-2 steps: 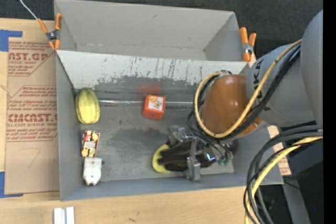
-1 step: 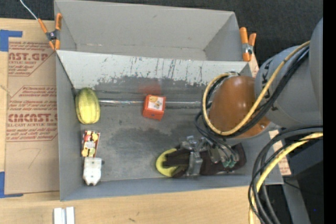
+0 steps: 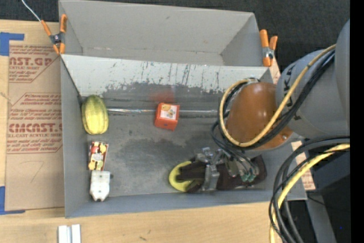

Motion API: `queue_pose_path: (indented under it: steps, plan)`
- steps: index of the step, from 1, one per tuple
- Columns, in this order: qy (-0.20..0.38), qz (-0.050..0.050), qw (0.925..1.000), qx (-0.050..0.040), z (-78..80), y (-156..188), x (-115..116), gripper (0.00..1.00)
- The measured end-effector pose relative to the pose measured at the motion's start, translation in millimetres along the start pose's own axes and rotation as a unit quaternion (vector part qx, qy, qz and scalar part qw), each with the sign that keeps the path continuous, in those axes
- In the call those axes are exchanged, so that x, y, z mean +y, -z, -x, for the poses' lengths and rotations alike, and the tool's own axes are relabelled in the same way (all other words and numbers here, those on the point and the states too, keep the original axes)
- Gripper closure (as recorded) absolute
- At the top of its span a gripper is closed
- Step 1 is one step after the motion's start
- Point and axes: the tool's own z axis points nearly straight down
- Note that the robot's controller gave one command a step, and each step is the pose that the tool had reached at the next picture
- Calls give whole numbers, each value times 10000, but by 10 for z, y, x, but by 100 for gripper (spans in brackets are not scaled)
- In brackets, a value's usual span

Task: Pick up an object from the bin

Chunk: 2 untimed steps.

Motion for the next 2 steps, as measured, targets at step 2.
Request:
queue_pose_path:
  steps: [2]
  plan:
    - [3,1,10000,-5,10,757,11,100]
